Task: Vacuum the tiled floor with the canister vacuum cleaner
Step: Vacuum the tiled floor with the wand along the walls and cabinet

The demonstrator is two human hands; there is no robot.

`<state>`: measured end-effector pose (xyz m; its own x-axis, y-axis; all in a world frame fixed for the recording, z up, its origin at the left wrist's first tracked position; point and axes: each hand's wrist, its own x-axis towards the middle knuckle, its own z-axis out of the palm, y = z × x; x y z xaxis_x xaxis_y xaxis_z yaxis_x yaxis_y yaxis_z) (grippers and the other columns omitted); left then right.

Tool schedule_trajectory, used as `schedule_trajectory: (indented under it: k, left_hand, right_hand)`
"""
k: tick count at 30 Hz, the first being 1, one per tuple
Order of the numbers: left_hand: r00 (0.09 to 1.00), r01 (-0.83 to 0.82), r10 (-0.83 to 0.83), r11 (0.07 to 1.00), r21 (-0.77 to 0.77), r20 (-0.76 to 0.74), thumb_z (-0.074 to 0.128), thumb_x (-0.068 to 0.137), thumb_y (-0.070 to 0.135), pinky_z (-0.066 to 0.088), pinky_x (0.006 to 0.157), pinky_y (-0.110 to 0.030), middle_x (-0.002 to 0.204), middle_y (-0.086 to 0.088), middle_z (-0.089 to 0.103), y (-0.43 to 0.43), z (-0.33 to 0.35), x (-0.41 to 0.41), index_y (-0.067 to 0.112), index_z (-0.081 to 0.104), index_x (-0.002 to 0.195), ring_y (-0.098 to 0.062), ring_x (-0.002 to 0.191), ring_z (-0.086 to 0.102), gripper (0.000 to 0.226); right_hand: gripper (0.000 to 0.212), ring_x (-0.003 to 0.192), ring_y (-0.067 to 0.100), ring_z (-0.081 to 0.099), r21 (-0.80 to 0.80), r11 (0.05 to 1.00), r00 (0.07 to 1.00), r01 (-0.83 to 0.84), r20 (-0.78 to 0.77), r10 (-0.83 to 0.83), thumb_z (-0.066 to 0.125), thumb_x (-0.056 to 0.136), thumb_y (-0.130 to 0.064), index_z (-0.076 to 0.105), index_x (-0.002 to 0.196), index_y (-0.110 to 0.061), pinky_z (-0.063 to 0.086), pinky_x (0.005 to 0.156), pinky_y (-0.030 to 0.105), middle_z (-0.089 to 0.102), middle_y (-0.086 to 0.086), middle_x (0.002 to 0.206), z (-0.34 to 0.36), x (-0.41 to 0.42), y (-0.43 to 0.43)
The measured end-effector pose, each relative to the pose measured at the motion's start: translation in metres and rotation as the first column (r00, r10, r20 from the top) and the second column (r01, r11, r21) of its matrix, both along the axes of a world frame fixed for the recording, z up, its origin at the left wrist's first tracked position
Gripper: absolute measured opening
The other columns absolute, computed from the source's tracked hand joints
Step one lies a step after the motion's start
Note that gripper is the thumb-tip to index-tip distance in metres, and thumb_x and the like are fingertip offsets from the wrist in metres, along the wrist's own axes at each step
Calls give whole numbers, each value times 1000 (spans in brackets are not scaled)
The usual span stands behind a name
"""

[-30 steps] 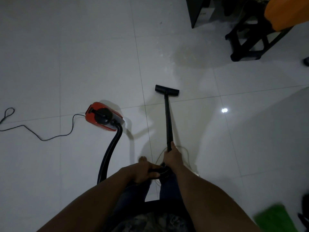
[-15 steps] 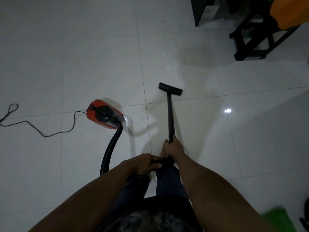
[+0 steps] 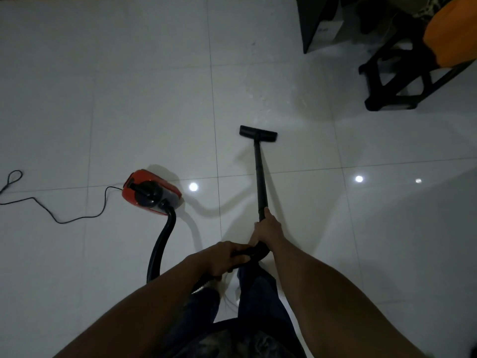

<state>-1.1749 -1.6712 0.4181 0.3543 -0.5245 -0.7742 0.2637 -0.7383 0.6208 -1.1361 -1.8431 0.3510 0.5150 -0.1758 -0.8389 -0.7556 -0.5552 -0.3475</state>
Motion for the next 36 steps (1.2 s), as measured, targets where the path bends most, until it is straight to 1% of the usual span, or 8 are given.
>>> schedule_trajectory:
  k: [11, 13, 17, 24, 27, 30, 33, 36]
  left_hand:
    - [986, -162, 163, 987, 14, -34, 48, 98, 55, 59, 79, -37, 126, 4, 64, -69, -4, 123, 40, 34, 151, -12, 87, 65, 57]
    - [986, -162, 162, 987, 14, -35, 46, 100, 53, 51, 88, -27, 133, 3, 61, -73, -5, 144, 39, 35, 151, -10, 98, 64, 55]
    - [992, -126, 127, 989, 72, -3, 41, 102, 51, 23, 120, -48, 159, -18, 28, -73, -4, 192, 35, 29, 154, -41, 144, 28, 55]
    - [988, -144, 145, 989, 22, -49, 40, 101, 56, 32, 116, -43, 157, -20, 26, -49, -13, 282, 33, 28, 155, -39, 140, 36, 60]
    - [984, -162, 163, 987, 16, -79, 42, 101, 53, 52, 91, -26, 137, -15, 51, -32, -12, 326, 34, 28, 155, -20, 106, 65, 58]
    - [992, -124, 125, 990, 61, -25, 37, 97, 63, 29, 115, -55, 158, -27, 24, -7, -18, 370, 46, 24, 152, -48, 143, 25, 59]
    - [982, -182, 182, 983, 8, -51, 43, 101, 54, 53, 76, -23, 125, -18, 62, 15, -17, 419, 40, 33, 152, -31, 80, 73, 55]
    - [975, -220, 219, 975, -34, -51, 46, 102, 49, 51, 55, -17, 84, 0, 67, 30, -8, 464, 37, 36, 151, -18, 51, 62, 52]
  right_hand:
    - [71, 114, 30, 57, -43, 985, 986, -168, -5, 168, 45, 100, -17, 8, 160, -31, 45, 78, 29, 49, 14, 141, -3, 151, -59]
    - [72, 115, 31, 57, -40, 981, 982, -188, -5, 188, 46, 100, -16, 9, 160, -31, 44, 78, 29, 49, 14, 142, -3, 176, -62]
    - [72, 114, 30, 56, -50, 975, 977, -215, 2, 215, 47, 100, -17, 10, 160, -31, 43, 77, 29, 49, 13, 141, -3, 223, -59]
    - [74, 119, 30, 55, -53, 969, 970, -243, 7, 243, 48, 99, -16, 9, 160, -29, 42, 81, 28, 48, 13, 144, -3, 313, -35]
    - [73, 118, 30, 56, -69, 965, 967, -254, 6, 255, 48, 99, -16, 9, 160, -29, 41, 79, 27, 49, 12, 143, -2, 358, -17]
    - [72, 115, 29, 57, -67, 970, 972, -235, -3, 235, 48, 100, -17, 9, 160, -31, 42, 77, 27, 50, 12, 142, -1, 405, 6]
    - [71, 116, 29, 57, -78, 973, 976, -218, -9, 218, 48, 101, -17, 9, 160, -32, 42, 77, 28, 49, 11, 143, 0, 452, 27]
    - [71, 119, 30, 56, -73, 975, 978, -210, -18, 209, 47, 102, -17, 9, 160, -30, 41, 78, 29, 47, 12, 145, 3, 495, 42]
